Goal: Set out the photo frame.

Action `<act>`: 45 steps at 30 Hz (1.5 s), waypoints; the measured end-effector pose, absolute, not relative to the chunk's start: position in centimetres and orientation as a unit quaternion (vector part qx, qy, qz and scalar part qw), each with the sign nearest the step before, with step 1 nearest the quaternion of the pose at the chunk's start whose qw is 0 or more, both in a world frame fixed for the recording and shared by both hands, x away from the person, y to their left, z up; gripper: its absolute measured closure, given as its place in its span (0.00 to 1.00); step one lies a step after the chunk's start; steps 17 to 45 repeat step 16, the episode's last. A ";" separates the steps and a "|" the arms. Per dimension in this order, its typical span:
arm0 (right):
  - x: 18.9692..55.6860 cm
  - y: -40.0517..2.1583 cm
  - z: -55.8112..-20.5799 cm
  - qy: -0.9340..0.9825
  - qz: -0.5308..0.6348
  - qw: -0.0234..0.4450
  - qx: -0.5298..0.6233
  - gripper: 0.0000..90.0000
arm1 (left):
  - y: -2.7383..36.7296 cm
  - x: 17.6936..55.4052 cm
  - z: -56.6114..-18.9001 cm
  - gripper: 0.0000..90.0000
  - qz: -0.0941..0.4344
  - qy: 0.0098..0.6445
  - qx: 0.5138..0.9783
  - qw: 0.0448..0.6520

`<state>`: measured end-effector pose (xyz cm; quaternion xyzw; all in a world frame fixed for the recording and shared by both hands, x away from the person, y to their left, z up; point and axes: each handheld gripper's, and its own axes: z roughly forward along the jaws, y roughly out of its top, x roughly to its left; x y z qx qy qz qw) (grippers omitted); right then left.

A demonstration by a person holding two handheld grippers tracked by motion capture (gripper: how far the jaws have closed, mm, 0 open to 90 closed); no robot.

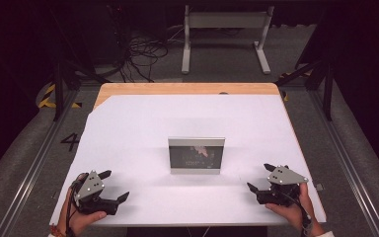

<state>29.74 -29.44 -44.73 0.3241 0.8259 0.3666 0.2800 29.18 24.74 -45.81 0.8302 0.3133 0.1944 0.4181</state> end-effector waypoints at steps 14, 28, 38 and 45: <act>29.5 -29.0 -44.7 0.827 0.366 0.282 0.320 0.16 | 24.5 29.4 -46.0 0.08 0.184 0.323 0.828 0.419; 29.5 -29.1 -44.7 0.828 0.363 0.283 0.320 0.16 | 24.5 29.4 -45.9 0.09 0.185 0.320 0.829 0.420; 29.5 -29.1 -44.7 0.828 0.363 0.283 0.320 0.16 | 24.5 29.4 -45.9 0.09 0.185 0.320 0.829 0.420; 29.5 -29.1 -44.7 0.828 0.363 0.283 0.320 0.16 | 24.5 29.4 -45.9 0.09 0.185 0.320 0.829 0.420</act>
